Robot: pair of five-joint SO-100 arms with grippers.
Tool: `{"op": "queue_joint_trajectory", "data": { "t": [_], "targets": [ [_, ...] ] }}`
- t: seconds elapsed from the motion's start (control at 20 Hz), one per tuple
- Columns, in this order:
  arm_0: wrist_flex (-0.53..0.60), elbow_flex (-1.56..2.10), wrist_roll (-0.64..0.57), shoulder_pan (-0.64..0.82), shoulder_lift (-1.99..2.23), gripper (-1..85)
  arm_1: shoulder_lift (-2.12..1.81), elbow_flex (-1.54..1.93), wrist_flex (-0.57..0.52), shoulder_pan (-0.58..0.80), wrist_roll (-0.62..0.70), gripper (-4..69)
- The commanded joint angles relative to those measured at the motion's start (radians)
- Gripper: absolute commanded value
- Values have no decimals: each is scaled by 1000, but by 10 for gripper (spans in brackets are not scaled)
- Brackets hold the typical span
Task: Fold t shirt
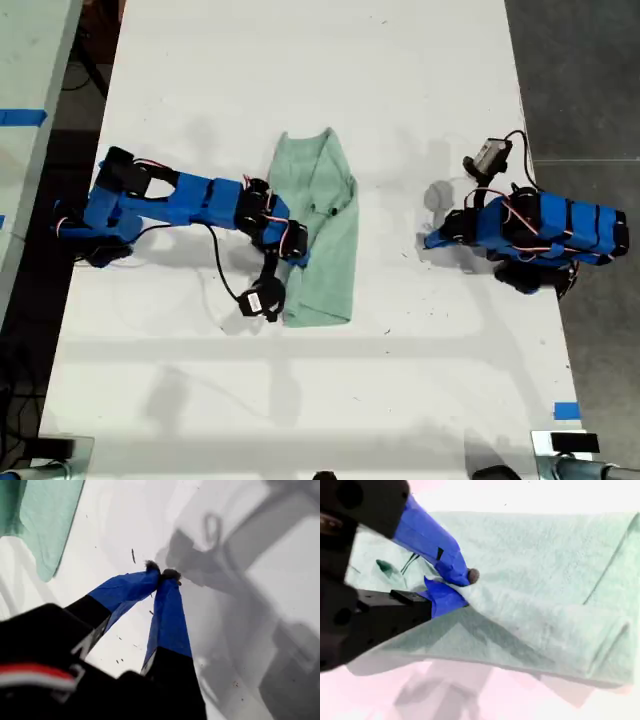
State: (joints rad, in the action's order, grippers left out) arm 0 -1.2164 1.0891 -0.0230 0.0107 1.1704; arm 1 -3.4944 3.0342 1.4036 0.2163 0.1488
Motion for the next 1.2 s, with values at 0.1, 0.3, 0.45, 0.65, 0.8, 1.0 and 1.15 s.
{"op": "queue_joint_trajectory", "data": {
  "t": [0.1,0.3,0.45,0.65,0.8,1.0,1.15],
  "targets": [
    [158,-72,-104,32,-44,184,-12,32,5,-2,-3,19],
    [161,-77,-124,40,-54,264,-12,32,5,-2,-3,19],
    [103,-75,-112,54,46,209,-12,32,5,-2,-3,19],
    [-51,9,-133,84,388,-1,-12,32,5,0,-3,19],
    [80,468,-135,95,887,-1,-12,32,5,2,-3,19],
    [463,1408,-115,129,1618,-1,-12,32,5,8,-6,19],
    [627,1867,-124,149,1933,-1,-12,32,5,9,-9,19]
  ]
}}
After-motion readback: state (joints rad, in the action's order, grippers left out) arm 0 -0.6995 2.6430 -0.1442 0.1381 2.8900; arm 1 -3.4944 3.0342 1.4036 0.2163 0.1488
